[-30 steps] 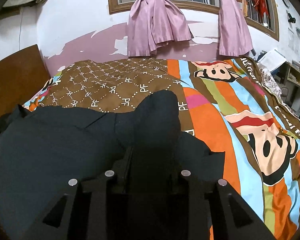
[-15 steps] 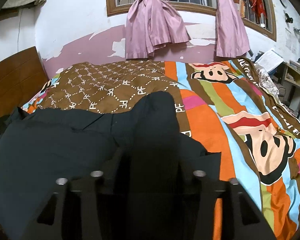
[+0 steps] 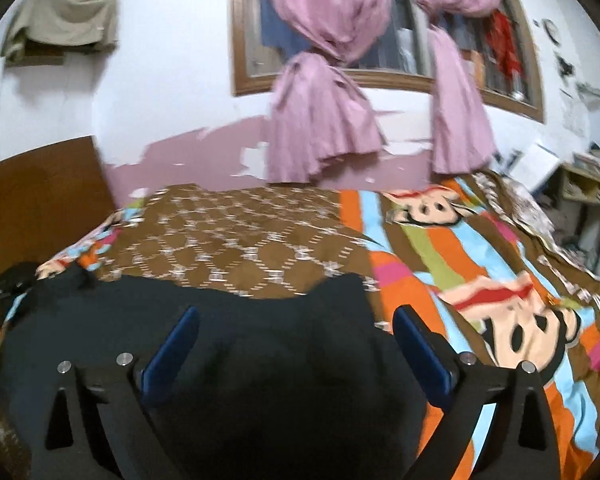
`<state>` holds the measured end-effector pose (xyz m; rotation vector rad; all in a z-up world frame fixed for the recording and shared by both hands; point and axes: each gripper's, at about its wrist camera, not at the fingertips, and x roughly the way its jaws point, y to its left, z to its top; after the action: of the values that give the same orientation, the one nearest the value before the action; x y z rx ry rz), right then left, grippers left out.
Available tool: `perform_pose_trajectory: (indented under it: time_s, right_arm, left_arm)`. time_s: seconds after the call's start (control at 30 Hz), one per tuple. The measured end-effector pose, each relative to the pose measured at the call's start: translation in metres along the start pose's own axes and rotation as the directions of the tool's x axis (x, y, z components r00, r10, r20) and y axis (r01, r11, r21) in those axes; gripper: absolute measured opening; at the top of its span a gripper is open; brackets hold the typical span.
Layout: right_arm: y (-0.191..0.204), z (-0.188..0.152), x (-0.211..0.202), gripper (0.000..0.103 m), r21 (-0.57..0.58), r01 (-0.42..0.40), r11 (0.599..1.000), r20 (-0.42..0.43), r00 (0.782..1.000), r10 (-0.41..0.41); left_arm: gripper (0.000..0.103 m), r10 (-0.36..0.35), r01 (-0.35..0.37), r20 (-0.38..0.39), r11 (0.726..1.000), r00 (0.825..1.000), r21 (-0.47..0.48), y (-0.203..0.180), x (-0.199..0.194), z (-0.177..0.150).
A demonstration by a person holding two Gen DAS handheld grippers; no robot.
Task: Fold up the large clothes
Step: 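Open both grippers and release the jacket, then grasp the folded black jacket edge with both grippers side by side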
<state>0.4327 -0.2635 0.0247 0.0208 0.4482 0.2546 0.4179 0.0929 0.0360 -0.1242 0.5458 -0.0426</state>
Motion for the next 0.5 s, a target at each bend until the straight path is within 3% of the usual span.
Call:
perform_pose_trajectory:
  time_s: [0.1, 0.2, 0.33, 0.5]
  right_arm:
    - [0.019, -0.004, -0.007, 0.098, -0.02, -0.093, 0.995, -0.029, 0.995, 0.092]
    - [0.036, -0.015, -0.011, 0.099, -0.036, -0.157, 0.987, -0.079, 0.985, 0.154]
    - [0.053, -0.029, -0.01, 0.099, -0.06, -0.21, 0.976, -0.135, 0.97, 0.201]
    - [0.067, -0.043, 0.005, 0.099, -0.094, -0.227, 0.969, -0.208, 0.957, 0.204]
  left_arm:
    - [0.081, -0.068, 0.065, 0.019, 0.992, 0.998, 0.111, -0.027, -0.014, -0.008]
    - [0.083, -0.108, 0.108, -0.01, 0.978, 0.994, 0.181, -0.047, -0.018, -0.019]
    - [0.083, -0.14, 0.151, -0.065, 0.964, 0.988, 0.219, -0.066, -0.015, -0.034]
    - [0.083, -0.153, 0.185, -0.148, 0.955, 0.977, 0.233, -0.077, 0.006, -0.049]
